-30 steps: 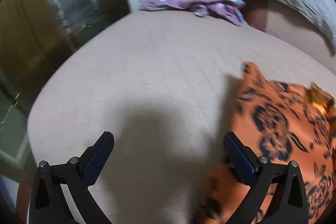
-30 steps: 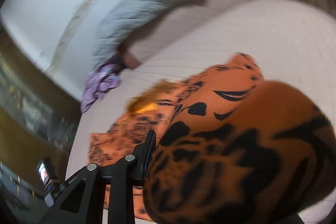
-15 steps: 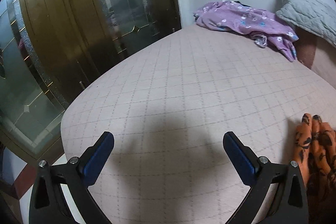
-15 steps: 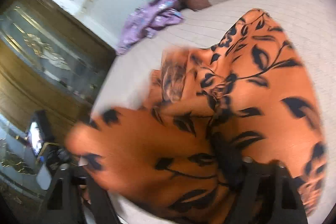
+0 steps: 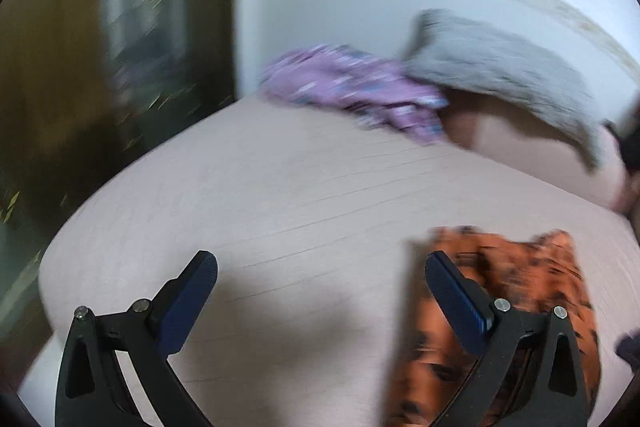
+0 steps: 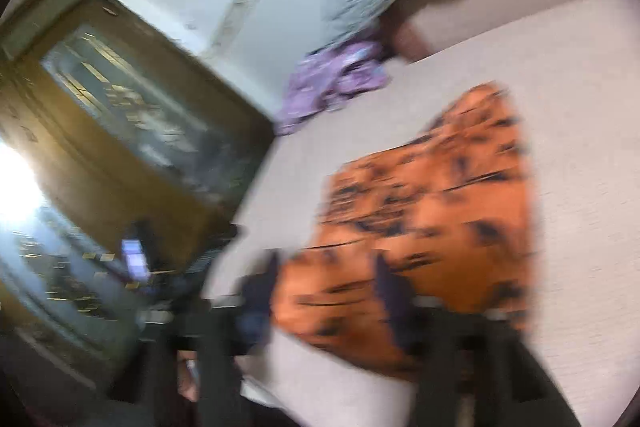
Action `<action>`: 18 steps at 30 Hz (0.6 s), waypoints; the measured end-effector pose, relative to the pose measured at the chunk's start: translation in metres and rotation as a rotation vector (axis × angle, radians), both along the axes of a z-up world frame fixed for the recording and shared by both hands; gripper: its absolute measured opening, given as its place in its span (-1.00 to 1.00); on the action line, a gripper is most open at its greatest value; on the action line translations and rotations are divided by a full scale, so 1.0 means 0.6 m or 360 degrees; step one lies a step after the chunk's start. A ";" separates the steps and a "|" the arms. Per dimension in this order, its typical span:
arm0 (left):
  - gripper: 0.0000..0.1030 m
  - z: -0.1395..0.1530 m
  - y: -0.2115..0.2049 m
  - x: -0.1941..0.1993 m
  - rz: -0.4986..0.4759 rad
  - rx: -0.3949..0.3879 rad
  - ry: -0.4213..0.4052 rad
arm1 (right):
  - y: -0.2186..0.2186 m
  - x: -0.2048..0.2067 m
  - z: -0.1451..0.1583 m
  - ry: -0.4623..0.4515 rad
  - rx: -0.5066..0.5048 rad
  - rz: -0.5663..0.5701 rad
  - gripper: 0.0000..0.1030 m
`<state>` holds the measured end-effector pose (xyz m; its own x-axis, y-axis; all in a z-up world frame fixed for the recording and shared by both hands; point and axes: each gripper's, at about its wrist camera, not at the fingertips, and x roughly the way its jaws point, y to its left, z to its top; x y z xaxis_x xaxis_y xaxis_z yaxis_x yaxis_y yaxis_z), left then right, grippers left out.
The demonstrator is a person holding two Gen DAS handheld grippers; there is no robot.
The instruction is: Fold small clothes
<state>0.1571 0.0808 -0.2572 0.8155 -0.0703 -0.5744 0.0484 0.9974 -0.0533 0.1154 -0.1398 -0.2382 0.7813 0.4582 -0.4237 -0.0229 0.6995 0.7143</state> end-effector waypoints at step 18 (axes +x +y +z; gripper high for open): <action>1.00 -0.108 -0.157 0.021 -0.0247 0.0470 0.0406 | -0.023 0.150 -0.027 0.0247 -0.0076 0.0049 -0.49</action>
<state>0.1699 -0.0136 -0.3217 0.6373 0.0172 -0.7705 0.2213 0.9535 0.2044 0.2053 -0.1538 -0.2542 0.6904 0.4577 -0.5602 0.0631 0.7333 0.6770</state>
